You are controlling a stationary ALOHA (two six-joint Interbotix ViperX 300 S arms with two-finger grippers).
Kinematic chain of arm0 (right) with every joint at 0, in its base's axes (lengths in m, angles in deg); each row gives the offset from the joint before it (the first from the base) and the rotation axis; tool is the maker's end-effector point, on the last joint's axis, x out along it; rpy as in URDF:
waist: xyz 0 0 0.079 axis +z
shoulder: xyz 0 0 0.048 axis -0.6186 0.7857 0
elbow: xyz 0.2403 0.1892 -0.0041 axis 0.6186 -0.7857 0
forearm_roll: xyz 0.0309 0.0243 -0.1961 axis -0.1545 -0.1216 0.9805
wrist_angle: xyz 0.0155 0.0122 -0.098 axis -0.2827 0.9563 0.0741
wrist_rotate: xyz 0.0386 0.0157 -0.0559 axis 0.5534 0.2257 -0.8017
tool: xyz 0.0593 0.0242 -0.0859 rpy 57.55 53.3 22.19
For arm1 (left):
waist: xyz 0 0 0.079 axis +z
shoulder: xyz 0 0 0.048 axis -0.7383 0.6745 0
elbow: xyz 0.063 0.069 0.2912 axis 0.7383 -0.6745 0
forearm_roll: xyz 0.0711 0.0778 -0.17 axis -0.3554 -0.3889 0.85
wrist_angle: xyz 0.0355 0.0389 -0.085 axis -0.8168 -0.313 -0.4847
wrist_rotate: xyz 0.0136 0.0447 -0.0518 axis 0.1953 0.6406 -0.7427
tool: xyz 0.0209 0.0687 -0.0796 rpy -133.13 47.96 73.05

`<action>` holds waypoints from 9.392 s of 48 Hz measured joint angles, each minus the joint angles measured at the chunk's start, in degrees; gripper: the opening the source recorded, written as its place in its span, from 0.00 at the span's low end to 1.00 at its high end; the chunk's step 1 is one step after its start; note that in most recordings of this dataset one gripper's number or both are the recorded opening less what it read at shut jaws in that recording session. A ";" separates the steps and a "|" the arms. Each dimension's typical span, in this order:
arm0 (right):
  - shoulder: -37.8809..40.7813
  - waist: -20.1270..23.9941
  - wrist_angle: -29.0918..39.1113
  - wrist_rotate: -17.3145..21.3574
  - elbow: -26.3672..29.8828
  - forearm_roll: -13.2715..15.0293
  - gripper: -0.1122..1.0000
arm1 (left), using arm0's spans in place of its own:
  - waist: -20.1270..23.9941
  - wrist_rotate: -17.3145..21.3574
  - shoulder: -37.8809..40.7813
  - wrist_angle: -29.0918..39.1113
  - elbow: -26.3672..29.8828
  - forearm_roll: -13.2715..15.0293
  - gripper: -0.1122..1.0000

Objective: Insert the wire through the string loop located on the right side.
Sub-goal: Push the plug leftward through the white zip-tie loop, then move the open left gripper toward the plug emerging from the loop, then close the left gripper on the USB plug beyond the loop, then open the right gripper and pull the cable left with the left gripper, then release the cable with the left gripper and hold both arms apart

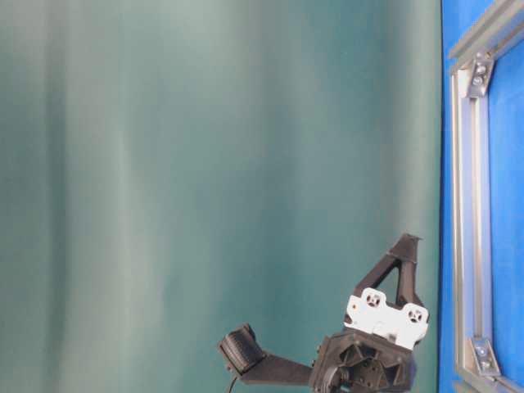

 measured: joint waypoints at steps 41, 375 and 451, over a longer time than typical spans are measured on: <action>15.91 0.00 -7.91 0.00 9.40 -0.09 0.07 | -0.35 -0.09 0.00 0.00 0.00 0.00 0.10; 15.91 -2.20 -3.34 -2.55 9.67 0.09 0.94 | -27.25 -1.32 -18.19 13.80 -17.05 -0.09 0.17; 9.67 -2.20 2.90 -2.55 10.55 0.09 0.94 | -27.86 -1.32 -29.00 17.75 -23.03 0.00 0.86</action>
